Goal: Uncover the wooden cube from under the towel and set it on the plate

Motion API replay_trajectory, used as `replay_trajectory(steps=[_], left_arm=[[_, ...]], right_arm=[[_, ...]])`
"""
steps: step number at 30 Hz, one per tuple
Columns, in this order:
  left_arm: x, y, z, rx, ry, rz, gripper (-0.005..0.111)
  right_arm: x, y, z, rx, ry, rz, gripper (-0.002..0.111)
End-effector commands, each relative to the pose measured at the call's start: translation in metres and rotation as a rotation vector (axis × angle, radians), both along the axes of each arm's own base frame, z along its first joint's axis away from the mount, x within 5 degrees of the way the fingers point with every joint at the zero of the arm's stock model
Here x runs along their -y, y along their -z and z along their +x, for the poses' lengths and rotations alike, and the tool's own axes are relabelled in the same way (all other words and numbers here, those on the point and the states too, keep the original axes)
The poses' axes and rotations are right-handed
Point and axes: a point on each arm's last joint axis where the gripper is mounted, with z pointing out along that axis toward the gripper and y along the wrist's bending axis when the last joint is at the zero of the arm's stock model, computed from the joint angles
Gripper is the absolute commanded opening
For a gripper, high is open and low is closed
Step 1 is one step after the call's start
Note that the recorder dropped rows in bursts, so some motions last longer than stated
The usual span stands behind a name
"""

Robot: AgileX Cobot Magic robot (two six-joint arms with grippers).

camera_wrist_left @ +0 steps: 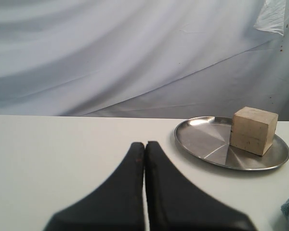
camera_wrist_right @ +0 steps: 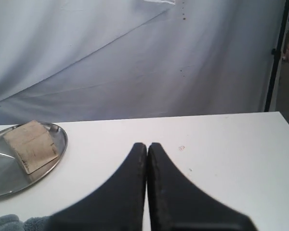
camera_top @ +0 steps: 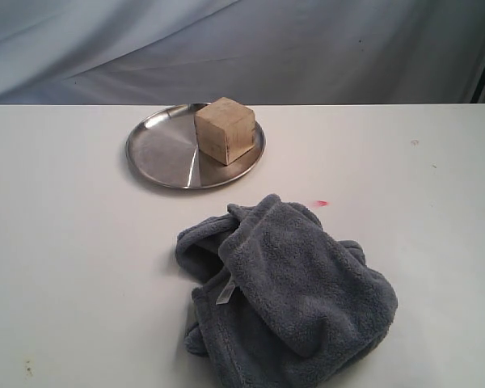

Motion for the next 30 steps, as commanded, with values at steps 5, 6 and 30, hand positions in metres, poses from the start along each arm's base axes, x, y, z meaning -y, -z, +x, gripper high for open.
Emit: replay_trajectory(steps=[5,6,30], left_arm=[[0.0,0.001,0.0,-0.002,0.001,-0.002,0.001],[0.0,0.001,0.0,-0.002,0.001,-0.002,0.001],[0.0,0.001,0.0,-0.002,0.001,-0.002,0.001]], right_arm=[[0.005,0.007,-0.015,0.047,0.043,-0.019,0.0],[0.005,0.005,-0.019,0.067,0.043,-0.026,0.0],[0.009,0.03,-0.107,0.323,0.069,-0.022,0.0]])
